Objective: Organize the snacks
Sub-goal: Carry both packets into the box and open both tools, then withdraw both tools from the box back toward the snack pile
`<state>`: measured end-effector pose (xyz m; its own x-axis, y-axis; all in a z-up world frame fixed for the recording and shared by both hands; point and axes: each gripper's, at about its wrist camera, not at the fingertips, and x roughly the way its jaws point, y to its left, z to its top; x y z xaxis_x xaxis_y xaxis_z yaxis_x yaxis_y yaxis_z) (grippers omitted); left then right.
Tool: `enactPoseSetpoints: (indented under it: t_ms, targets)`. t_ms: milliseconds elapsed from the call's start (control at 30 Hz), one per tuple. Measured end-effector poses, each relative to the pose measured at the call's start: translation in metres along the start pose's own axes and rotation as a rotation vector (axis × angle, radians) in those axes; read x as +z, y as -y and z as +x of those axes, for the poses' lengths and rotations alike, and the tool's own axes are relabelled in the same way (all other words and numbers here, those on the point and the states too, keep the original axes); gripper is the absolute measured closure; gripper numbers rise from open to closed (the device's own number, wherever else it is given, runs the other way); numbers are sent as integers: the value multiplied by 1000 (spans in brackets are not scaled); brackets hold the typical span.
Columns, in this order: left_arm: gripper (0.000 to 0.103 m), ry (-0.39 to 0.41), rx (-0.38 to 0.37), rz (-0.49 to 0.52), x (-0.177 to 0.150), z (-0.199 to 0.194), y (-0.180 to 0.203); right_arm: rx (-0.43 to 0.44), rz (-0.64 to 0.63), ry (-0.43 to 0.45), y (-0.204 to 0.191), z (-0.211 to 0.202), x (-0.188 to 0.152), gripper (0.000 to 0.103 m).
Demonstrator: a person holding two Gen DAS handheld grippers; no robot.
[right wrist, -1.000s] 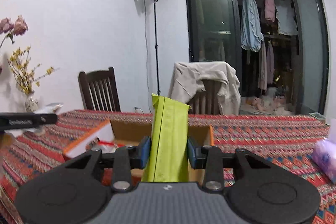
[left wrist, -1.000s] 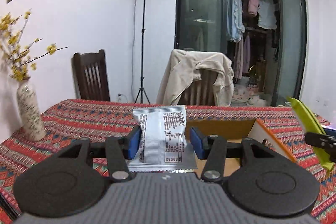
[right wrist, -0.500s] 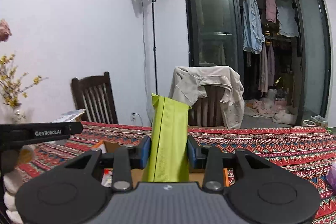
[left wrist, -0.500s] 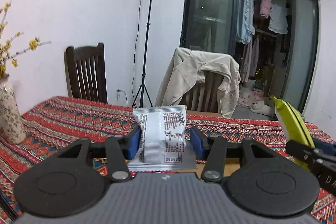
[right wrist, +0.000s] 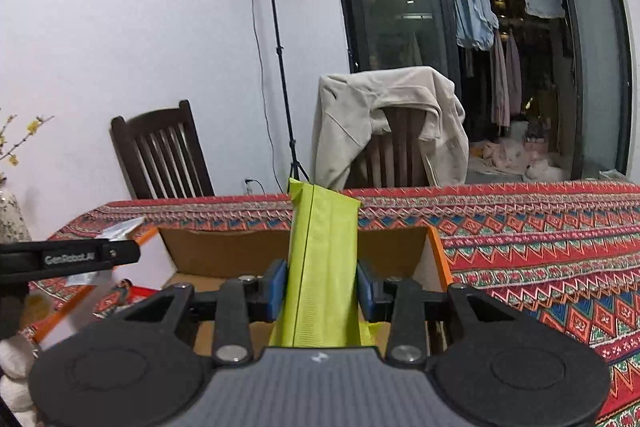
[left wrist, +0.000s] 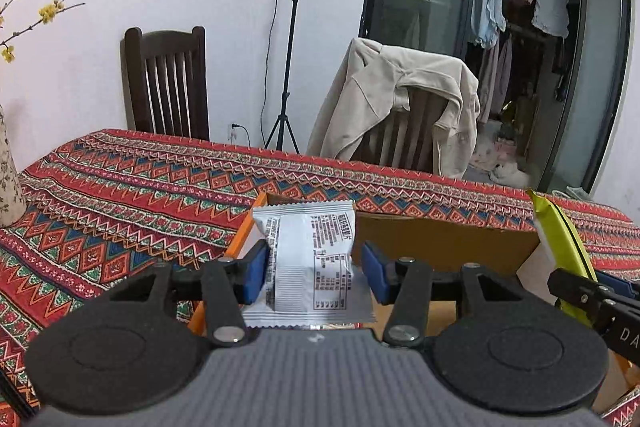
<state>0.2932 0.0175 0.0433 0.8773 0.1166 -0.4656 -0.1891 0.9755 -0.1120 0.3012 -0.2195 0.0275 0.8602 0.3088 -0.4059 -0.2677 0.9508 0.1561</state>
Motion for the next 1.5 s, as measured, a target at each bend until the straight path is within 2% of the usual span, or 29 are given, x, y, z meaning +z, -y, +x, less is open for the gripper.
enactPoseSetpoints:
  t_ms: [167, 233, 300, 367, 433, 800, 967, 1200, 1500]
  targets:
    - [50, -14, -4, 10, -3, 3, 3, 1, -8, -39, 0, 9, -6, 66]
    - [37, -3, -22, -1, -4, 0, 1, -1, -8, -51, -1, 10, -8, 64]
    - [0, 20, -28, -13, -4, -4, 0, -6, -9, -53, 0, 8, -8, 51]
    - [0, 55, -19, -31, -3, -8, -1, -11, 7, -41, 3, 5, -8, 8]
    - [0, 57, -33, -32, -2, -10, -1, -9, 16, -25, 5, 1, -8, 0]
    - [0, 65, -38, -18, 0, -19, 3, -41, 34, -7, 11, -1, -7, 0]
    - [0, 80, -45, -19, 4, -29, 4, -2, 57, 4, 12, -10, -2, 0]
    - [0, 87, -55, -17, 12, -55, 4, 8, 31, 26, 3, -35, 7, 0]
    - [0, 77, -54, -2, 4, -96, -11, 36, -12, 18, -6, -82, -2, 0]
